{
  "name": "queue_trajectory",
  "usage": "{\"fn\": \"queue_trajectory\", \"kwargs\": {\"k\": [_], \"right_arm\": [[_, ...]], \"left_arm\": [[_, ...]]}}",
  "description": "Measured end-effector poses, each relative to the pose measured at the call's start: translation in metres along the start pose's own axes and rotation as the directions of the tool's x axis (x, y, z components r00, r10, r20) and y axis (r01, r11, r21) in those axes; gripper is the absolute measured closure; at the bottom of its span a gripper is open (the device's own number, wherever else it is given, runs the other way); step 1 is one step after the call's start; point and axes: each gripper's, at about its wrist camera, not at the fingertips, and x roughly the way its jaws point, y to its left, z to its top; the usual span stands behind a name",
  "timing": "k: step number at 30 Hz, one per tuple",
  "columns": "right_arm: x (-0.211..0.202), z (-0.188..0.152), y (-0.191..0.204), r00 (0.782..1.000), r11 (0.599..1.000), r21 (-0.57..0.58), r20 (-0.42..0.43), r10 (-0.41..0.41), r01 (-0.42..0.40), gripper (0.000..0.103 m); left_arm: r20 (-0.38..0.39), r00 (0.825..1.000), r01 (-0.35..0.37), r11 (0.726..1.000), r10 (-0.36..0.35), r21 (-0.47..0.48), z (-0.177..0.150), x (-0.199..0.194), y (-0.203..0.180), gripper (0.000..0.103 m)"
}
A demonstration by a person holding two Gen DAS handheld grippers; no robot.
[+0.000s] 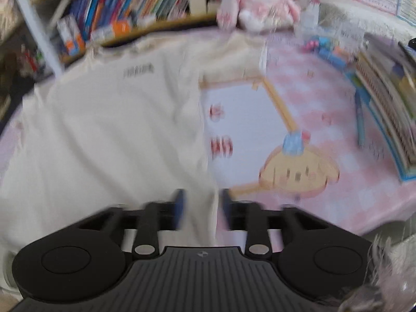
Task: Fold clothes
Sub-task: 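Pinch the shirt side with the left gripper while the right gripper tugs the hem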
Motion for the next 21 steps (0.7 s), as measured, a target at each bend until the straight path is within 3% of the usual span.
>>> {"fn": "queue_trajectory", "kwargs": {"k": [7, 11, 15, 17, 18, 19, 21], "right_arm": [[0.052, 0.077, -0.039, 0.999, 0.979, 0.203, 0.029, 0.016, -0.021, 0.064], [0.102, 0.12, -0.079, 0.998, 0.914, 0.401, 0.011, 0.057, -0.057, 0.064], [0.14, 0.146, -0.1, 0.995, 0.855, 0.514, -0.018, 0.099, -0.076, 0.064], [0.156, 0.155, -0.106, 0.996, 0.838, 0.543, -0.045, 0.081, -0.044, 0.07], [0.162, 0.161, -0.107, 0.996, 0.846, 0.532, -0.044, 0.072, -0.038, 0.089], [0.167, 0.167, -0.108, 0.997, 0.854, 0.519, -0.042, 0.062, -0.032, 0.096], [0.168, 0.181, -0.107, 1.0, 0.888, 0.459, 0.012, 0.017, -0.02, 0.096]], "left_arm": [[-0.06, 0.998, 0.042, 0.996, -0.037, 0.079, 0.032, 0.062, -0.069, 0.087], [-0.092, 0.995, 0.052, 0.994, -0.043, 0.096, 0.042, 0.083, -0.096, 0.087], [-0.127, 0.992, 0.03, 0.997, -0.021, 0.069, 0.047, 0.097, -0.106, 0.087], [-0.125, 0.992, 0.021, 0.999, -0.014, 0.051, 0.049, 0.101, -0.108, 0.081], [-0.124, 0.992, 0.016, 0.999, -0.01, 0.043, 0.05, 0.102, -0.109, 0.077], [-0.124, 0.992, 0.012, 0.999, -0.006, 0.045, 0.052, 0.104, -0.111, 0.076], [-0.133, 0.991, 0.008, 0.998, 0.001, 0.064, 0.058, 0.109, -0.118, 0.076]]}}
